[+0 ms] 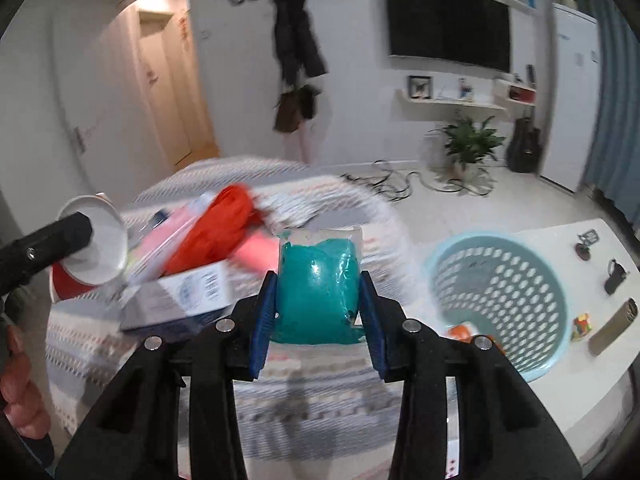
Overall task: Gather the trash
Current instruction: 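Carry both items over the blue basket and open both tools to drop them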
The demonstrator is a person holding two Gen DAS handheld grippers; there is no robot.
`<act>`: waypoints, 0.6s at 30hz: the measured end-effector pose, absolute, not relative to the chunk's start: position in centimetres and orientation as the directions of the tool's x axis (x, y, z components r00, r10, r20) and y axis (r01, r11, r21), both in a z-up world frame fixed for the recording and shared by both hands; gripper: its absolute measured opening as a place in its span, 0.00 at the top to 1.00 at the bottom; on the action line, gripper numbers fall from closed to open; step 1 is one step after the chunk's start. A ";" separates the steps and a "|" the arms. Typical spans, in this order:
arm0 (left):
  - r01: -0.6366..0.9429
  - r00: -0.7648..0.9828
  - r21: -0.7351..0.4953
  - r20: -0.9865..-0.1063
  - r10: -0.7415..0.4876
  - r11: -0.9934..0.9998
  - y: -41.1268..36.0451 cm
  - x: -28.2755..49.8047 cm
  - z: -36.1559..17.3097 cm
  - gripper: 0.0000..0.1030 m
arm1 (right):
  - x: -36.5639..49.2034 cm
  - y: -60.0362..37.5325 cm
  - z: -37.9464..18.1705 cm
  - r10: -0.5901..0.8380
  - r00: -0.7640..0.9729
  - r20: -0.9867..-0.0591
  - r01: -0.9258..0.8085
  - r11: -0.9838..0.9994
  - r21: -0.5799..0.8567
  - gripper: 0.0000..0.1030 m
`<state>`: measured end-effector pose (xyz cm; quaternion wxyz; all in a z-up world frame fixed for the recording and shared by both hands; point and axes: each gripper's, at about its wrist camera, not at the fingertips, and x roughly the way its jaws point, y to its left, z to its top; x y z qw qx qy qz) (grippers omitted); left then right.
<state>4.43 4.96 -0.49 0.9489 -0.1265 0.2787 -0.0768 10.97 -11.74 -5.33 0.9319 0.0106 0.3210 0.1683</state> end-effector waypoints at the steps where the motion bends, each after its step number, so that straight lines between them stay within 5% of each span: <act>1: 0.087 0.832 -0.292 -0.505 -0.230 0.953 4.2 5.1 -0.3 0.26 | 11.3 -12.5 -5.2 0.307 0.746 -0.590 -0.291 0.948 0.126 0.64; 18: 0.260 0.676 -0.268 -0.635 -0.373 0.928 -11.9 19.1 -4.4 0.26 | 18.9 -30.3 -11.0 0.055 0.735 -0.676 0.101 0.977 0.189 0.64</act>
